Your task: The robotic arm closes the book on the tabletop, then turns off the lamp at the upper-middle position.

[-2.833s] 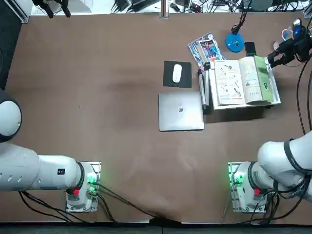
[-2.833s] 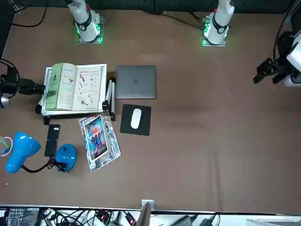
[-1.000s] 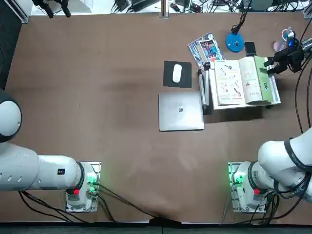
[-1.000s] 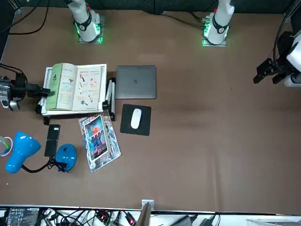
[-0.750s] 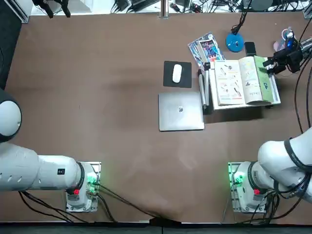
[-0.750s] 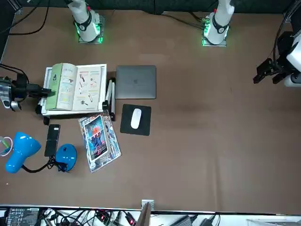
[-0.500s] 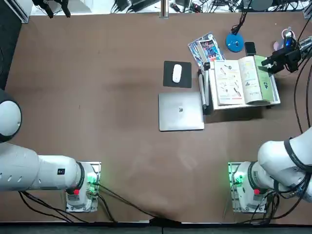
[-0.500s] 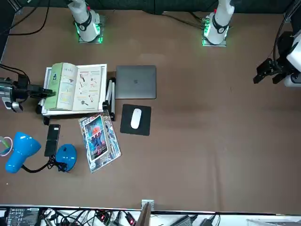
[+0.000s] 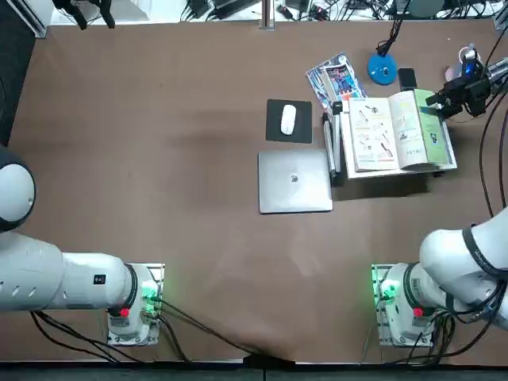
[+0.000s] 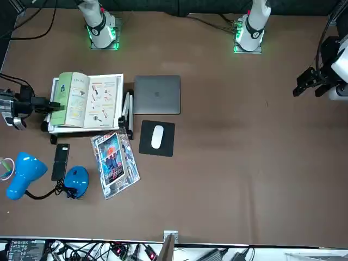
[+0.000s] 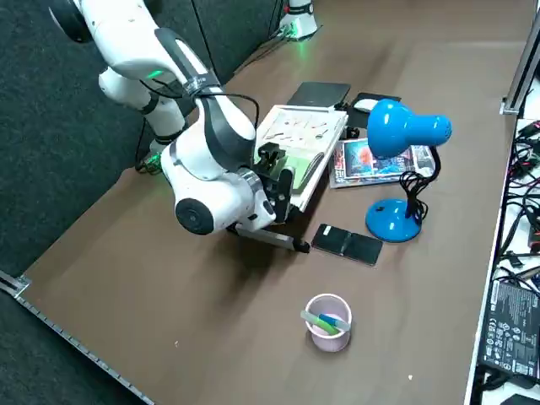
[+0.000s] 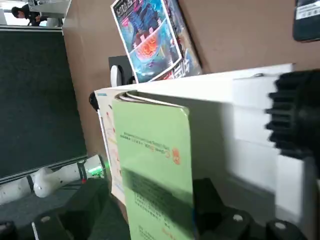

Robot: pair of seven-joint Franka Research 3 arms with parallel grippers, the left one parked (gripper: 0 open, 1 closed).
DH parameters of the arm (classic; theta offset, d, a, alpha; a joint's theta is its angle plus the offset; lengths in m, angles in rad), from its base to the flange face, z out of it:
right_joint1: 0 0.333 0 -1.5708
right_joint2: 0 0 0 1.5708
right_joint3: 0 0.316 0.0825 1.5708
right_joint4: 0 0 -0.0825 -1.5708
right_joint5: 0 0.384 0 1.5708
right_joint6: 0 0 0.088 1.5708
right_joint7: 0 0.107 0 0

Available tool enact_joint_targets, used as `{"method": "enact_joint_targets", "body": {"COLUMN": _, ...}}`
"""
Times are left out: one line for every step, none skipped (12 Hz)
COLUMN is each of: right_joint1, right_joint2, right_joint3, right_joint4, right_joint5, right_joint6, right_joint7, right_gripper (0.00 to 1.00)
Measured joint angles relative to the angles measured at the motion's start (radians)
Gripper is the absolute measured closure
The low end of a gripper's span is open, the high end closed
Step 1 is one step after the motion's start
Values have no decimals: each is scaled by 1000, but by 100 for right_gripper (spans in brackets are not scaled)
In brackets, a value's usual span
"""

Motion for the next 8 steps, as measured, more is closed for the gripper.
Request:
{"method": "enact_joint_targets", "body": {"right_joint1": 1, "right_joint2": -3, "right_joint3": 1, "right_joint4": 0, "right_joint5": 1, "right_joint6": -9, "right_joint7": 3, "right_gripper": 0}}
{"method": "enact_joint_targets", "body": {"right_joint1": 1, "right_joint2": -9, "right_joint3": 3, "right_joint4": 0, "right_joint5": 1, "right_joint6": -18, "right_joint7": 8, "right_gripper": 0}}
{"method": "enact_joint_targets", "body": {"right_joint1": 1, "right_joint2": -15, "right_joint3": 3, "right_joint4": 2, "right_joint5": 1, "right_joint6": -26, "right_joint7": 15, "right_gripper": 0}}
{"method": "enact_joint_targets", "body": {"right_joint1": 1, "right_joint2": -31, "right_joint3": 3, "right_joint4": 2, "right_joint5": 1, "right_joint6": -37, "right_joint7": 30, "right_gripper": 0}}
{"method": "enact_joint_targets", "body": {"right_joint1": 1, "right_joint2": -39, "right_joint3": 4, "right_joint4": 3, "right_joint5": 1, "right_joint6": -46, "right_joint7": 43, "right_gripper": 0}}
{"method": "enact_joint_targets", "body": {"right_joint1": 2, "right_joint2": -47, "right_joint3": 4, "right_joint4": 3, "right_joint5": 1, "right_joint6": -54, "right_joint7": 55, "right_gripper": 0}}
{"method": "enact_joint_targets", "body": {"right_joint1": 2, "right_joint2": -55, "right_joint3": 4, "right_joint4": 3, "right_joint5": 2, "right_joint6": -60, "right_joint7": 70, "right_gripper": 0}}
{"method": "enact_joint_targets", "body": {"right_joint1": 3, "right_joint2": -64, "right_joint3": 4, "right_joint4": 3, "right_joint5": 2, "right_joint6": -67, "right_joint7": 86, "right_gripper": 0}}
